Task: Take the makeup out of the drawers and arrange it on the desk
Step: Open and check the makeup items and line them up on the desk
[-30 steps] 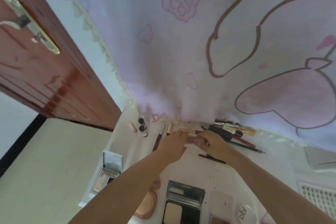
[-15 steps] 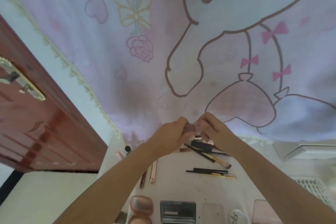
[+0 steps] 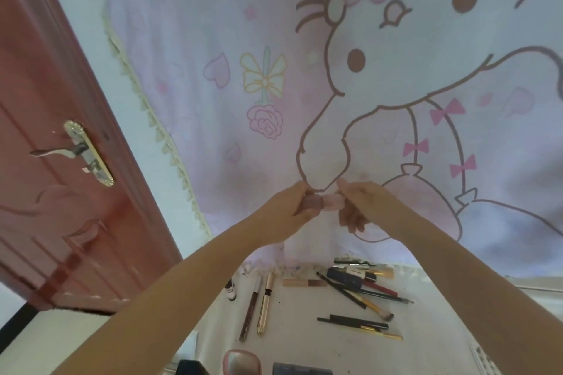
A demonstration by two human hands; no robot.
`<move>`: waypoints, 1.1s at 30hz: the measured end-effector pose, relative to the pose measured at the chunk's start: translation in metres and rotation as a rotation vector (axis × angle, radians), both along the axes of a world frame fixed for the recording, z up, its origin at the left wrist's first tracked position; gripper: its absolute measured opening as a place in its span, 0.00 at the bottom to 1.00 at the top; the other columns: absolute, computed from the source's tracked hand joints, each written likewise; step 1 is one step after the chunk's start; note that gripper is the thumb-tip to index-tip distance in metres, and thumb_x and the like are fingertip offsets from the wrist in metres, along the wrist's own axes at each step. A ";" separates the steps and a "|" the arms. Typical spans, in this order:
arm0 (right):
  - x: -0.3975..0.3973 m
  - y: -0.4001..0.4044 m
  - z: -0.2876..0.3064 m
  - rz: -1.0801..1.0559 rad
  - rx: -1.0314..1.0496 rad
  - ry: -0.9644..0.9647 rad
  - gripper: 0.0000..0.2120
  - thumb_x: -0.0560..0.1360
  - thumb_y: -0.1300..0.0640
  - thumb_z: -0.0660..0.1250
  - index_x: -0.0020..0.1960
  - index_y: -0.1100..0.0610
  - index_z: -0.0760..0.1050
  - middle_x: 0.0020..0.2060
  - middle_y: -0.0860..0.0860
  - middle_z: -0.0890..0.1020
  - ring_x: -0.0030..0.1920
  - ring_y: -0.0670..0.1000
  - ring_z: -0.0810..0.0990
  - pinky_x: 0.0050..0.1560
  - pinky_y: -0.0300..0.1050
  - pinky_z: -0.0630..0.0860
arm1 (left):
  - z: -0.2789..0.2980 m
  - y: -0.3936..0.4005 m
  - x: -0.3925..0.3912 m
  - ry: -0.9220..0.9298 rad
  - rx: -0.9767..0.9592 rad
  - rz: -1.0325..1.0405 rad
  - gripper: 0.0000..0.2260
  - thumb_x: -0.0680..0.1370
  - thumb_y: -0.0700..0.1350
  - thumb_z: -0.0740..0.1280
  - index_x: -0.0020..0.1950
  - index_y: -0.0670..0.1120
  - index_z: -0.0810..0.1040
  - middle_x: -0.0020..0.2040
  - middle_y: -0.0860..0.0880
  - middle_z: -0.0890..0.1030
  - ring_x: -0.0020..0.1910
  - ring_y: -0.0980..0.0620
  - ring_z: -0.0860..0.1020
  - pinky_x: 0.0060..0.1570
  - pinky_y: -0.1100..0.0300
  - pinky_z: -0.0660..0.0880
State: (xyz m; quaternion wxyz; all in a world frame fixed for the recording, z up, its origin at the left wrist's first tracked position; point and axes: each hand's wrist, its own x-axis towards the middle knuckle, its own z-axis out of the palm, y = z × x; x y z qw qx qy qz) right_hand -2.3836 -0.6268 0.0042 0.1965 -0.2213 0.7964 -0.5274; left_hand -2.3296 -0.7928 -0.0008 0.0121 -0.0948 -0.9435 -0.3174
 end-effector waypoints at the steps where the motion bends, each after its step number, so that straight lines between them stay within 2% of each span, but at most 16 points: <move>1: -0.001 -0.003 0.002 -0.005 0.024 0.011 0.14 0.79 0.52 0.57 0.38 0.55 0.74 0.22 0.48 0.77 0.20 0.43 0.73 0.23 0.34 0.70 | 0.003 0.000 0.001 0.037 -0.044 -0.004 0.09 0.80 0.43 0.58 0.58 0.41 0.68 0.40 0.54 0.69 0.34 0.61 0.66 0.33 0.71 0.66; 3: -0.002 -0.007 0.007 -0.025 -0.009 0.053 0.12 0.78 0.55 0.59 0.38 0.57 0.74 0.24 0.50 0.77 0.21 0.43 0.73 0.25 0.33 0.69 | 0.010 -0.002 0.002 0.101 -0.093 0.004 0.10 0.80 0.43 0.58 0.58 0.40 0.68 0.41 0.53 0.69 0.34 0.60 0.67 0.34 0.71 0.66; 6: -0.005 -0.011 0.014 -0.012 -0.153 0.141 0.07 0.77 0.62 0.61 0.42 0.54 0.74 0.30 0.51 0.77 0.25 0.41 0.75 0.29 0.32 0.72 | 0.020 -0.009 0.001 0.111 -0.118 0.037 0.11 0.80 0.46 0.57 0.59 0.41 0.68 0.44 0.51 0.72 0.39 0.54 0.72 0.35 0.70 0.66; 9: -0.011 -0.017 0.023 0.041 -0.228 0.233 0.14 0.73 0.70 0.63 0.43 0.50 0.73 0.36 0.50 0.78 0.33 0.43 0.77 0.37 0.34 0.75 | 0.035 -0.020 -0.002 0.024 -0.012 0.056 0.12 0.81 0.46 0.56 0.59 0.41 0.70 0.47 0.49 0.74 0.43 0.51 0.76 0.39 0.64 0.72; 11: -0.013 -0.020 0.028 0.062 -0.209 0.273 0.18 0.71 0.74 0.63 0.41 0.50 0.73 0.38 0.48 0.78 0.36 0.41 0.78 0.41 0.35 0.74 | 0.043 -0.027 -0.005 0.057 -0.038 0.073 0.12 0.80 0.45 0.58 0.59 0.40 0.73 0.45 0.47 0.73 0.44 0.50 0.72 0.43 0.59 0.73; 13: -0.016 -0.023 0.033 0.087 -0.227 0.253 0.18 0.70 0.76 0.63 0.41 0.52 0.73 0.38 0.48 0.78 0.35 0.38 0.79 0.43 0.36 0.75 | 0.047 -0.033 -0.007 0.165 -0.119 0.093 0.12 0.79 0.45 0.61 0.57 0.39 0.75 0.44 0.46 0.72 0.43 0.50 0.69 0.40 0.67 0.67; 15: -0.017 -0.026 0.041 0.120 -0.264 0.113 0.14 0.72 0.70 0.65 0.45 0.51 0.73 0.39 0.50 0.79 0.34 0.43 0.80 0.39 0.38 0.78 | 0.051 -0.036 -0.007 0.265 -0.158 0.124 0.11 0.78 0.45 0.63 0.55 0.40 0.77 0.41 0.46 0.72 0.42 0.52 0.68 0.38 0.71 0.63; 17: -0.015 -0.030 0.051 0.142 -0.169 -0.066 0.03 0.77 0.56 0.62 0.48 0.52 0.74 0.34 0.52 0.80 0.28 0.48 0.79 0.30 0.38 0.76 | 0.053 -0.038 -0.007 0.347 -0.163 0.137 0.11 0.76 0.45 0.65 0.53 0.40 0.79 0.41 0.43 0.76 0.41 0.52 0.69 0.38 0.71 0.64; 19: -0.017 -0.035 0.051 0.118 -0.040 -0.077 0.16 0.80 0.49 0.54 0.45 0.56 0.76 0.24 0.51 0.78 0.20 0.46 0.73 0.22 0.34 0.69 | 0.053 -0.036 -0.006 0.411 -0.173 0.138 0.10 0.75 0.45 0.67 0.52 0.41 0.80 0.43 0.41 0.79 0.41 0.49 0.72 0.39 0.67 0.66; 21: -0.018 -0.040 0.048 0.072 -0.053 -0.006 0.17 0.81 0.52 0.52 0.41 0.58 0.75 0.20 0.49 0.75 0.18 0.44 0.69 0.20 0.34 0.64 | 0.051 -0.035 -0.006 0.432 -0.201 0.163 0.10 0.75 0.46 0.67 0.53 0.42 0.80 0.44 0.41 0.80 0.42 0.48 0.74 0.41 0.61 0.67; 24: -0.020 -0.041 0.041 0.073 -0.104 0.167 0.10 0.79 0.60 0.58 0.39 0.56 0.73 0.27 0.49 0.74 0.23 0.43 0.70 0.26 0.34 0.68 | 0.048 -0.038 -0.007 0.398 -0.241 0.192 0.10 0.75 0.48 0.67 0.51 0.43 0.81 0.38 0.47 0.78 0.37 0.53 0.70 0.36 0.67 0.63; 26: -0.023 -0.040 0.036 0.093 -0.156 0.282 0.10 0.75 0.66 0.61 0.41 0.52 0.74 0.32 0.47 0.76 0.29 0.41 0.75 0.33 0.31 0.72 | 0.047 -0.041 -0.008 0.359 -0.168 0.202 0.08 0.74 0.47 0.68 0.47 0.43 0.81 0.31 0.52 0.74 0.32 0.56 0.69 0.35 0.70 0.64; 28: -0.027 -0.038 0.030 0.126 -0.190 0.339 0.16 0.73 0.71 0.63 0.42 0.49 0.74 0.38 0.45 0.78 0.36 0.40 0.77 0.41 0.31 0.73 | 0.047 -0.043 -0.007 0.321 -0.043 0.209 0.06 0.73 0.45 0.70 0.46 0.43 0.82 0.32 0.51 0.75 0.31 0.56 0.69 0.36 0.70 0.66; 31: -0.031 -0.035 0.028 0.187 -0.222 0.267 0.16 0.72 0.71 0.65 0.44 0.50 0.75 0.41 0.46 0.79 0.40 0.40 0.79 0.46 0.35 0.74 | 0.047 -0.042 -0.007 0.302 -0.014 0.213 0.05 0.73 0.45 0.70 0.45 0.45 0.83 0.33 0.50 0.76 0.32 0.55 0.70 0.36 0.70 0.66; 33: -0.028 -0.036 0.035 0.161 -0.220 0.088 0.06 0.76 0.62 0.63 0.46 0.51 0.74 0.41 0.49 0.80 0.35 0.44 0.80 0.40 0.39 0.77 | 0.047 -0.042 -0.007 0.300 -0.039 0.224 0.04 0.73 0.45 0.70 0.44 0.46 0.82 0.31 0.52 0.74 0.32 0.57 0.70 0.35 0.71 0.65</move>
